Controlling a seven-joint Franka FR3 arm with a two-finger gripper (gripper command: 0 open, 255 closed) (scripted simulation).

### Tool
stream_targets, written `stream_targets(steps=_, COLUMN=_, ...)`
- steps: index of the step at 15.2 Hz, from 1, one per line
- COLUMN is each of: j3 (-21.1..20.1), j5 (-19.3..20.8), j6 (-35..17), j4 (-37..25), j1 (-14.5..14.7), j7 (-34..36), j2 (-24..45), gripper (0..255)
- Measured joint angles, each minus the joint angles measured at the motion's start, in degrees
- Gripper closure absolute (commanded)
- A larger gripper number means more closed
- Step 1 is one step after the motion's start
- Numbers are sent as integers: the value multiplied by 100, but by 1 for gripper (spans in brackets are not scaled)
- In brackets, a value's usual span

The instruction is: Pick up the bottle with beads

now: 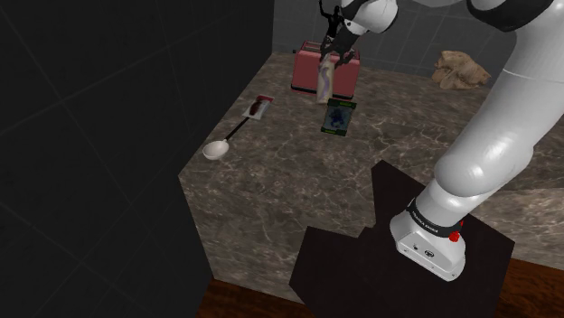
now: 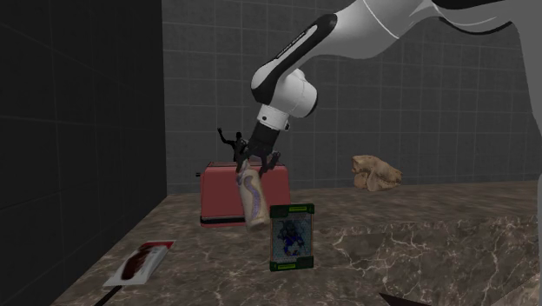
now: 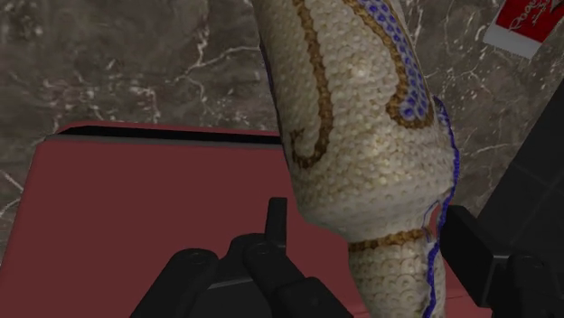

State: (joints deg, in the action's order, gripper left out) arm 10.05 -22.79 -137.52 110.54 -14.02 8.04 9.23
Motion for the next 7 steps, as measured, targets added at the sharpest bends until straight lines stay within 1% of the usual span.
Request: stream_targets(steps=7, j3=45, j5=190, j6=446, j4=-296, j1=1, j7=206, j2=-175, gripper=255)
